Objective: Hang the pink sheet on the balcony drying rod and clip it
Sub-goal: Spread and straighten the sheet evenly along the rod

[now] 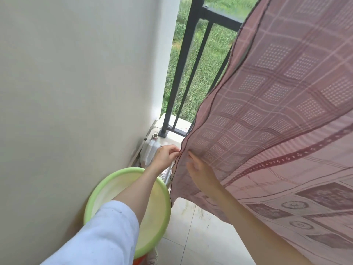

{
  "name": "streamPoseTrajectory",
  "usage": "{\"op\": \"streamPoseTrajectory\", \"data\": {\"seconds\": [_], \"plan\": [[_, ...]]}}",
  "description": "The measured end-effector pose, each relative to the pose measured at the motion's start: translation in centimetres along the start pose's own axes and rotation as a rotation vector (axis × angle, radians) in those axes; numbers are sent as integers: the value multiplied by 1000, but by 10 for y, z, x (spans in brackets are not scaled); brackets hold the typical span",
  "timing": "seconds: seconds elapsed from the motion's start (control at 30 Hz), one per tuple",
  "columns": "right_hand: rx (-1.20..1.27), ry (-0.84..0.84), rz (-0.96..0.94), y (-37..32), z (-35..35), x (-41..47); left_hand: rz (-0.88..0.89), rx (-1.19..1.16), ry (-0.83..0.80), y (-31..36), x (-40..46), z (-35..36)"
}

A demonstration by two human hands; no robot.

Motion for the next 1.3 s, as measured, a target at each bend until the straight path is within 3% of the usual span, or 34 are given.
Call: {"op": "streamPoseTrajectory", "data": {"seconds": [0.17, 0.3, 0.4, 0.53, 0.63, 0.87, 1.1, 1.3], "plan": [[-112, -6, -78, 6, -13, -24, -20, 0, 15, 12, -49, 7], [-314, 77, -111, 31, -31, -72, 161, 186, 193, 20, -110, 20], [-449, 115, -28, 75, -47, -115, 306, 309, 201, 42, -144, 42], [-491, 224, 110, 140, -84, -185, 529, 592, -53, 90, -179, 101], [-473, 362, 187, 185, -127, -255, 629, 733, -148, 146, -199, 163], [-421, 607, 435, 284, -205, -428, 807, 769, -371, 256, -265, 329], [-248, 773, 713, 392, -229, -570, 985, 801, -623, 285, -333, 505], [-136, 810, 960, 501, -253, -648, 1109, 759, -833, 305, -365, 659]]}}
Point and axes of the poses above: each hand's wrist, its own x-axis towards the middle knuckle, its own z-axis out of the palm, y = z × x, the point moved 1 cm from there along x, towards the middle knuckle, and after that the axes turned 2 degrees about -x, right-handed, at the moved point
